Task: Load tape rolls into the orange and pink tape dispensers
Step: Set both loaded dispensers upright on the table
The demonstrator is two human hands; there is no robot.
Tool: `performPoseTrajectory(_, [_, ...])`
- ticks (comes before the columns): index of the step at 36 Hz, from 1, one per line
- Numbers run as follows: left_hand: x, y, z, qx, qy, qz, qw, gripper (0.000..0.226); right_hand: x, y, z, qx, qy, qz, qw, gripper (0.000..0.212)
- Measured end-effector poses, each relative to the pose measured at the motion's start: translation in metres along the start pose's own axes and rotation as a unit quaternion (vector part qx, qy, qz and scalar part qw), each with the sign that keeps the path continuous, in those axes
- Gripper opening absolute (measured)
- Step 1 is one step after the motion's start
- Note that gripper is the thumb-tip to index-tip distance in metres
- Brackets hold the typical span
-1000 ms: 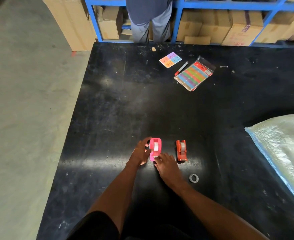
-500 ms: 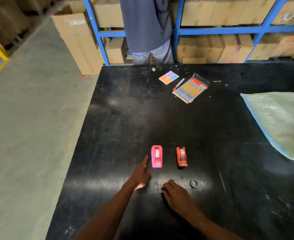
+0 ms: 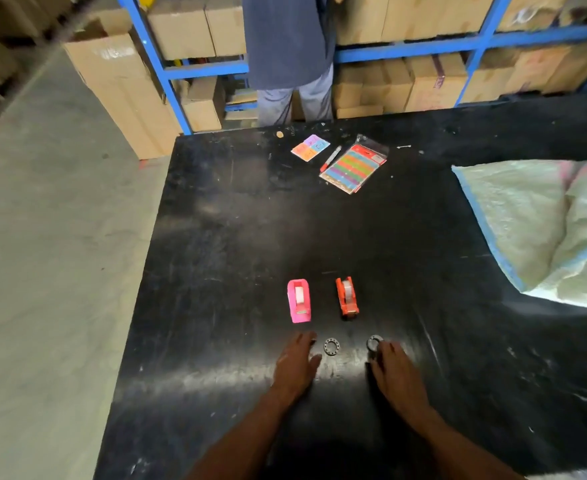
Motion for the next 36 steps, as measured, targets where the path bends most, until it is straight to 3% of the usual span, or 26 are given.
performPoseTrajectory(4, [-0.015,0.009,0.011,-0.055,0.036,-0.035,0.997,0.055,-0.021,-0.005,-0.007,0.005,0.038,-0.061,0.997,0.060])
performPoseTrajectory(6, [-0.021,0.014,0.015,-0.076,0.056,-0.046,0.994,0.057,-0.028,-0.005,-0.009,-0.001,0.032,-0.084,0.996,0.066])
performPoseTrajectory(9, [-0.027,0.022,0.022,-0.101,0.078,-0.067,0.990,0.055,-0.035,-0.001,-0.007,-0.012,0.040,-0.098,0.994,0.055])
performPoseTrajectory(14, [-0.027,0.035,0.016,-0.107,0.091,-0.075,0.987,0.025,-0.040,-0.001,-0.014,-0.002,0.045,-0.099,0.994,0.024])
performPoseTrajectory(19, [-0.019,0.020,-0.006,-0.065,0.085,-0.056,0.993,0.017,-0.038,0.005,-0.034,-0.007,-0.017,-0.121,0.993,0.024])
performPoseTrajectory(25, [-0.022,-0.036,-0.070,-0.041,0.025,0.035,0.998,0.020,-0.050,0.024,-0.106,-0.055,-0.108,-0.147,0.982,0.025])
performPoseTrajectory(28, [-0.027,-0.067,-0.102,-0.037,-0.005,0.074,0.997,0.028,-0.064,0.038,-0.148,-0.083,-0.119,-0.153,0.978,0.032])
performPoseTrajectory(36, [-0.052,-0.115,-0.143,-0.055,-0.063,0.070,0.994,0.041,-0.106,0.068,-0.222,-0.041,-0.129,-0.169,0.976,0.038])
Point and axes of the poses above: each hand's wrist, its own x-axis away from the middle knuckle, its own y-axis out of the palm, z = x × y, the point moved 1 cm from there along -x, towards the middle knuckle, and after that the axes turned 6 degrees about z, right-handed, at the moved point
